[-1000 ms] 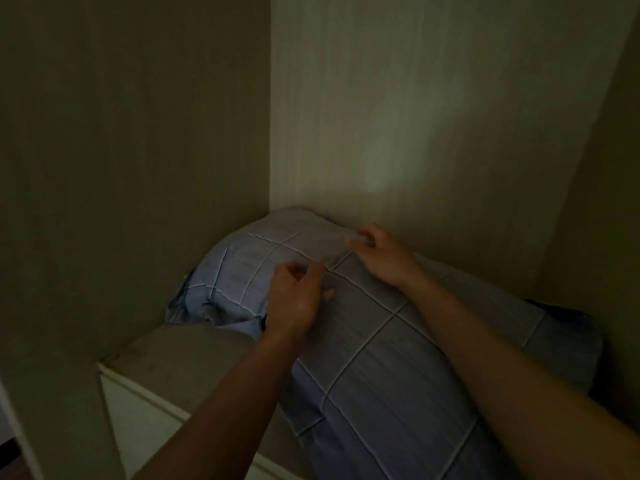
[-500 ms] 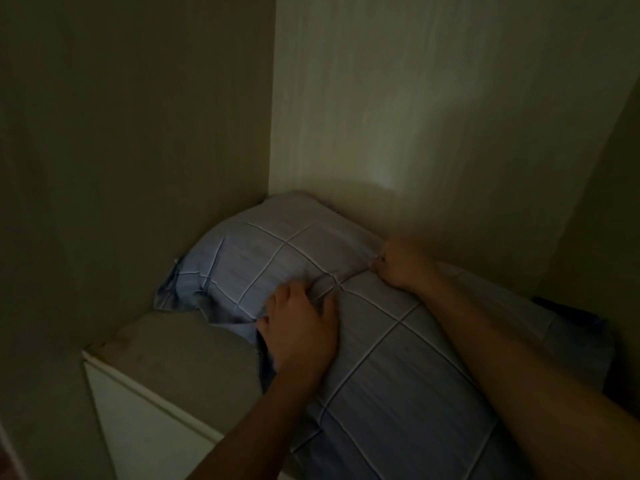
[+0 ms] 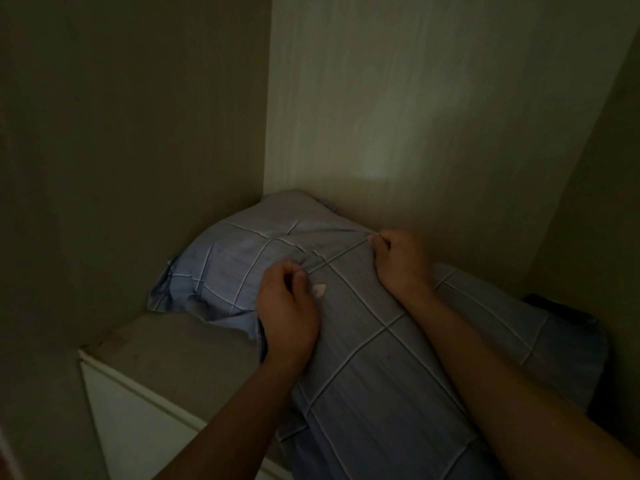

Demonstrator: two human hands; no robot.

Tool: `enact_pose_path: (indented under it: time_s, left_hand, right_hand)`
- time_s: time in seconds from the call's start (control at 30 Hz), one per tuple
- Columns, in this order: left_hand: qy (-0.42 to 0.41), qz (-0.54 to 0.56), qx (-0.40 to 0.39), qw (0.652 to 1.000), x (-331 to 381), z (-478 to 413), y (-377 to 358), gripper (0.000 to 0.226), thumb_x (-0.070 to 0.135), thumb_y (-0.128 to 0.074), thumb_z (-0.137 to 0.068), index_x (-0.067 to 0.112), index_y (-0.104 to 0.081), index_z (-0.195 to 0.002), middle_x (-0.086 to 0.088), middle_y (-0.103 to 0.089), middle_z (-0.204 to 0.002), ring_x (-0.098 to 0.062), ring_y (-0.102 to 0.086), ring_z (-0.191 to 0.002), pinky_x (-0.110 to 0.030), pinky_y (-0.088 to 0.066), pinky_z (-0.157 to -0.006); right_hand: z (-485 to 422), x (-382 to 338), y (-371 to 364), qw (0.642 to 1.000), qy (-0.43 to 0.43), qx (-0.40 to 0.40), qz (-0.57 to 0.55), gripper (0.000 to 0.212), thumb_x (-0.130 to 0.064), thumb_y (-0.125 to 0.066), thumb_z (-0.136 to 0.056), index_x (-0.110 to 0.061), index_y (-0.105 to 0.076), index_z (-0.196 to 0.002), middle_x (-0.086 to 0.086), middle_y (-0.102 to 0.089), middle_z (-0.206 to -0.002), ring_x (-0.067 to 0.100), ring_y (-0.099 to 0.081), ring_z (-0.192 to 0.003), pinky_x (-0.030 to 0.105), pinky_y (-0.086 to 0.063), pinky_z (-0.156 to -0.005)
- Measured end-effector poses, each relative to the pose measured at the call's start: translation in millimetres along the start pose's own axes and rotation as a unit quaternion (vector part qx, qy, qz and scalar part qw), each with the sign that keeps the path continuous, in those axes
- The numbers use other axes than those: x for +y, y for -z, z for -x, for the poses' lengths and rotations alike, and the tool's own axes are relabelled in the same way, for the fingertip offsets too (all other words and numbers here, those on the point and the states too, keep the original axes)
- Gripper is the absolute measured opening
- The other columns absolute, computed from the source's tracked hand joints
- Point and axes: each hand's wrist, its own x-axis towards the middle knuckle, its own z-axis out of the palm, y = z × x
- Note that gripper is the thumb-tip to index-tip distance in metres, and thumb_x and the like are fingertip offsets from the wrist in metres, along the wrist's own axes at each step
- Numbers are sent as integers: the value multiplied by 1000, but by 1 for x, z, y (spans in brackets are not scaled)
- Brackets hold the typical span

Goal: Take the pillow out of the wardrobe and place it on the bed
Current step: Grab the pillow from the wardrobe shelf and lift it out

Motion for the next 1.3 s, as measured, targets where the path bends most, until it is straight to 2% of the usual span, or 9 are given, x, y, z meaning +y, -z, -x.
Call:
enact_pose_path:
  time_s: [0.23, 0.43, 0.63, 0.7, 0.83, 1.0, 1.17, 1.23, 1.3]
  left_hand:
    - [-42, 69, -18, 997, 21, -7, 13, 10, 10, -56, -92, 17, -58, -84, 0, -63, -84, -12, -59, -79, -22, -44, -72]
    - [-120, 96, -85, 984, 45, -27, 33, 7, 12, -56, -92, 12, -61, -87, -1, -64, -86, -15, -60, -82, -29, -48, -75]
    - [-192, 99, -165, 962, 62, -70, 56, 6, 7, -59, -88, 11, -61, -85, -7, -66, -91, -23, -62, -88, -39, -49, -84]
    - [-200, 92, -193, 956, 64, -85, 67, 9, 4, -59, -87, 12, -61, -83, -10, -65, -90, -22, -61, -85, -34, -48, -82]
    - [-205, 34, -231, 950, 58, -91, 84, 12, 1, -61, -85, 12, -60, -79, -9, -66, -86, -6, -54, -76, -10, -39, -71]
    - [-139, -21, -249, 958, 26, -60, 93, 12, 2, -61, -86, 8, -60, -76, -10, -65, -82, -26, -58, -81, -30, -42, -74]
    - [-70, -75, -240, 965, 13, -55, 110, 17, 8, -63, -86, 15, -61, -71, -7, -67, -81, -17, -57, -75, -14, -33, -63]
    - [5, -92, -244, 966, 8, -50, 116, 7, 23, -67, -85, 17, -64, -85, -8, -69, -97, -19, -61, -89, -18, -43, -79]
    - [97, -109, -257, 955, 5, -46, 124, 47, 45, -64, -84, 13, -56, -118, -11, -61, -123, -27, -57, -113, -33, -43, -98]
  right_hand:
    - [24, -17, 24, 992, -36, 93, -74, 45, -27, -52, -97, -3, -51, -59, 9, -49, -57, 19, -45, -56, 33, -27, -52]
    - [47, -35, 52, 971, -39, 184, -146, 44, -20, -54, -96, -11, -42, -55, -5, -34, -49, 10, -32, -52, 34, -20, -52]
    - [70, -59, 74, 962, -35, 216, -162, 44, -22, -55, -96, 7, -54, -62, 15, -49, -53, 11, -40, -56, 36, -31, -53]
    - [78, -71, 77, 966, -17, 212, -143, 45, -21, -55, -96, 5, -53, -59, 4, -45, -49, 7, -36, -51, 28, -28, -49]
    - [99, -83, 67, 967, -26, 219, -125, 45, -21, -55, -96, -1, -48, -56, 12, -48, -54, 19, -43, -56, 41, -35, -58]
    - [126, -76, 49, 973, -72, 186, -119, 44, -19, -55, -96, -3, -49, -55, 10, -46, -55, 20, -45, -58, 46, -41, -61]
    - [131, -81, 39, 984, -51, 138, -96, 42, -20, -55, -96, 2, -58, -60, 13, -55, -59, 23, -51, -60, 42, -40, -62]
    - [134, -82, 36, 989, -33, 123, -78, 42, -20, -56, -95, -2, -58, -58, 13, -57, -58, 23, -52, -58, 39, -37, -59]
    - [136, -80, 34, 992, -23, 101, -66, 43, -20, -58, -94, -11, -52, -53, 7, -50, -54, 19, -47, -54, 34, -31, -55]
